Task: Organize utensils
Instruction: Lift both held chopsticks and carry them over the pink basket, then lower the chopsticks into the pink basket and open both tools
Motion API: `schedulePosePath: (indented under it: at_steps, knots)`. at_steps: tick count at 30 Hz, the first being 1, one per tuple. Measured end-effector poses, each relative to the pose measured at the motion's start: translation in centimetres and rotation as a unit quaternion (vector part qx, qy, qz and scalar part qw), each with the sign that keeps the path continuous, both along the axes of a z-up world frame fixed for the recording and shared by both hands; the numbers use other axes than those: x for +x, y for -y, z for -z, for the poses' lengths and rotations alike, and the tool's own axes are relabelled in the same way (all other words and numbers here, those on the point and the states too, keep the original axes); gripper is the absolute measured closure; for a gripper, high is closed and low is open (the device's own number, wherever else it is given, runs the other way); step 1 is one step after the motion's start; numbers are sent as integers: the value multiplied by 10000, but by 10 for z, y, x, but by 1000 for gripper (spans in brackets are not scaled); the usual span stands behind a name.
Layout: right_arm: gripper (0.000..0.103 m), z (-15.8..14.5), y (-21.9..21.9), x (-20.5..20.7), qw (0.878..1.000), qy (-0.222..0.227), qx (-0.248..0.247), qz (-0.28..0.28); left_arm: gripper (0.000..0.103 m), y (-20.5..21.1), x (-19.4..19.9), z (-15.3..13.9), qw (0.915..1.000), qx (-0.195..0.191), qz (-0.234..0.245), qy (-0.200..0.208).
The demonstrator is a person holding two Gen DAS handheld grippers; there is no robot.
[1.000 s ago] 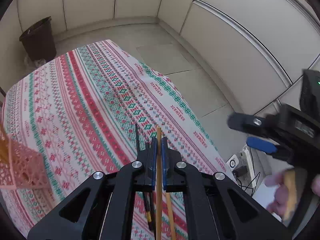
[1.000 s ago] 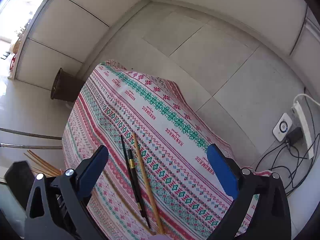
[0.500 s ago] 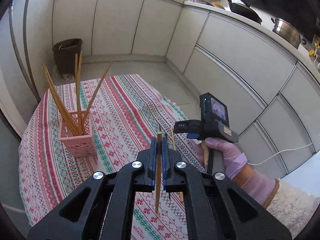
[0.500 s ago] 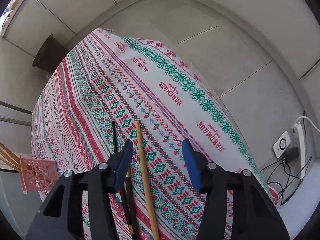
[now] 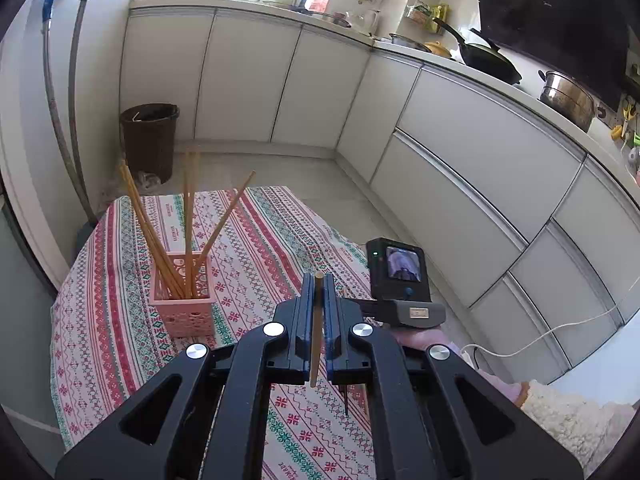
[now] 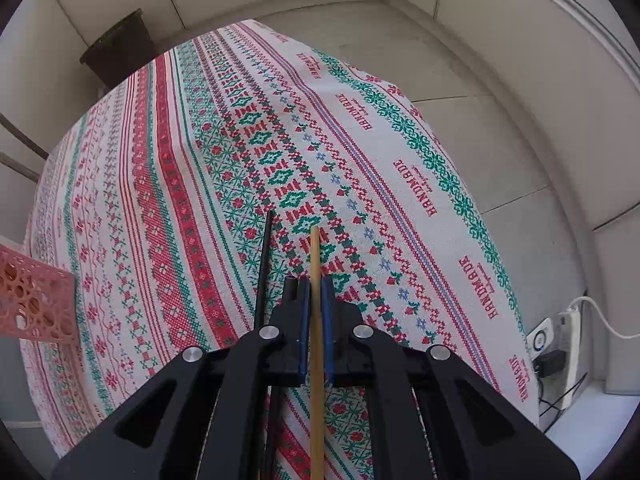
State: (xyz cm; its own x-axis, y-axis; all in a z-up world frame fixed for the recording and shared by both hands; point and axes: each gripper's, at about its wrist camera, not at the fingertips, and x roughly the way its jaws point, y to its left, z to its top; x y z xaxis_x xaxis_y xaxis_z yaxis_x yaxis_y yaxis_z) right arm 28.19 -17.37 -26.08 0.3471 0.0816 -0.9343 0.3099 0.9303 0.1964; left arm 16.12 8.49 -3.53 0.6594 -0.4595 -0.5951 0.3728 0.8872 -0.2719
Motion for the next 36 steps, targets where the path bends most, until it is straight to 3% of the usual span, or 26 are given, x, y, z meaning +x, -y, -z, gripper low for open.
schedulePosePath:
  at_steps: [4, 18, 23, 27, 31, 36]
  knots:
    - [97, -39, 18, -16, 9972, 539, 505, 81, 99, -11, -1, -2, 9998, -77, -151, 62]
    - [97, -166, 15, -97, 9783, 1940, 402, -607, 99, -25, -15, -28, 9972, -309, -582, 361]
    - [97, -215, 6, -118, 9644, 2498, 402, -768, 99, -40, -16, -56, 9929, -445, -895, 646]
    - [97, -252, -5, -118, 9524, 2843, 672, -867, 99, -55, -11, -81, 9877, -543, -1202, 844]
    - [97, -289, -25, -114, 9370, 3203, 854, -1104, 99, -67, -2, -103, 9789, -468, -1611, 1170]
    - [97, -317, -52, -109, 9192, 3558, 992, -1365, 99, -79, 11, -102, 9709, -404, -1957, 1322]
